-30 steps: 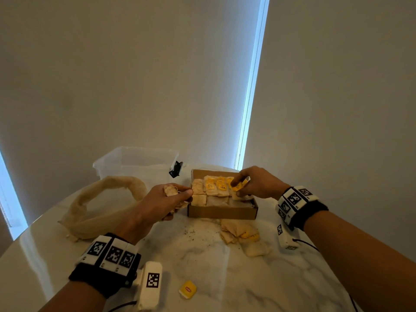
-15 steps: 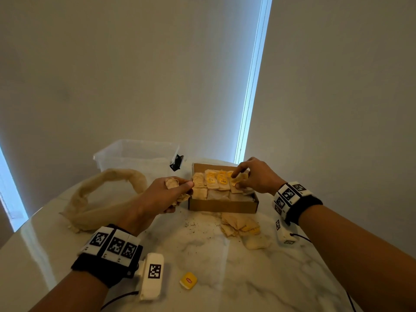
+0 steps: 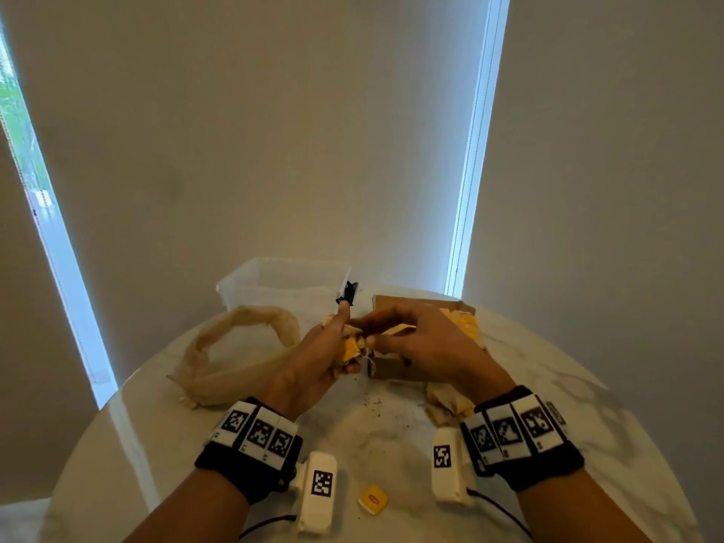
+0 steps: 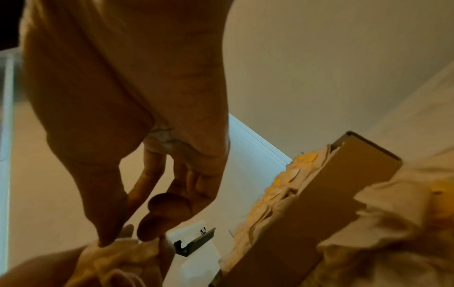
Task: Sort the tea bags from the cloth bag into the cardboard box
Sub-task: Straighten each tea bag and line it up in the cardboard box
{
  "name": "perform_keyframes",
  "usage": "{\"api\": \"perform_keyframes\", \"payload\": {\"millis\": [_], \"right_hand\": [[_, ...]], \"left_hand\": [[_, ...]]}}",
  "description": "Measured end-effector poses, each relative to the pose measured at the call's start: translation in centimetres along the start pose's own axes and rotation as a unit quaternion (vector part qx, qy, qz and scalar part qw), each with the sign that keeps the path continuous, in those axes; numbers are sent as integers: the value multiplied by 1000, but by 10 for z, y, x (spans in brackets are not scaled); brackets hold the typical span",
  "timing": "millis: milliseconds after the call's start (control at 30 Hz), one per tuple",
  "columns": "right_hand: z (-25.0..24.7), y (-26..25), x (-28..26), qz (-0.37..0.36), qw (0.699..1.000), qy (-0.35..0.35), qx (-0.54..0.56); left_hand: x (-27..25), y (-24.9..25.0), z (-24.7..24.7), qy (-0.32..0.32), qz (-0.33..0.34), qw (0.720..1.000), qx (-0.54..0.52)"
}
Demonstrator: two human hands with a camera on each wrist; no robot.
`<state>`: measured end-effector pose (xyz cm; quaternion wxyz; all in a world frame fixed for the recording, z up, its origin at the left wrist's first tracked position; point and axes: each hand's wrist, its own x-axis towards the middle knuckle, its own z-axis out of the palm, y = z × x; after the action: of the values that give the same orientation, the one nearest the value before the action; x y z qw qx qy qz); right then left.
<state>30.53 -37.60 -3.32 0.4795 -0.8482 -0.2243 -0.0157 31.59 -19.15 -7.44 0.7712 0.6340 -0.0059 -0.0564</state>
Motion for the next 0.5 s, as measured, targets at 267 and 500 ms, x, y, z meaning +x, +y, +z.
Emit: {"api": "perform_keyframes", "payload": {"millis": [267,500], "right_hand": [[12,27,-8,132,966,42,219],[20,29,-7,121,955,57,266]], "left_hand": [[-1,2,4,-9,12,1000,-13],[-2,1,-1,-29,12,997,72]]}}
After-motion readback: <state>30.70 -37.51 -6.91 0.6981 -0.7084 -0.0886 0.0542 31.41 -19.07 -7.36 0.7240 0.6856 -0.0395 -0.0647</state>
